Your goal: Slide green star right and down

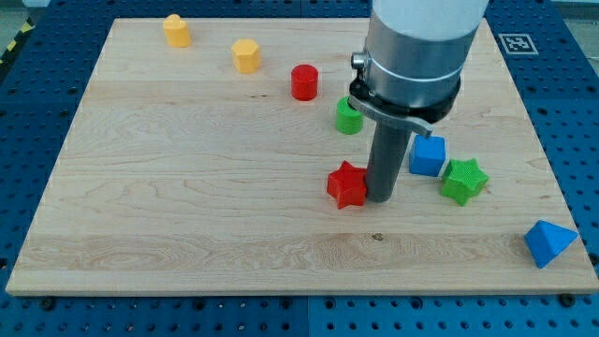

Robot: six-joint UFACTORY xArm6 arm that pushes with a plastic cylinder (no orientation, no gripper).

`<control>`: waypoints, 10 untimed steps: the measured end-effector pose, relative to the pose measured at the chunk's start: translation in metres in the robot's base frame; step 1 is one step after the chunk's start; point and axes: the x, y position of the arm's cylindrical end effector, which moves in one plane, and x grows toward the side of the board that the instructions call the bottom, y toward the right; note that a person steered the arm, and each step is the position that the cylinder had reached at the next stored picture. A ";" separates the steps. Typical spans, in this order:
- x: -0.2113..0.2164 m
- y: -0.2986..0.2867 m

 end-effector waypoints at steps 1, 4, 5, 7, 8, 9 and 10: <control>-0.002 0.000; -0.018 0.058; -0.016 0.098; -0.004 0.100; -0.018 0.100; -0.036 0.100; -0.041 0.112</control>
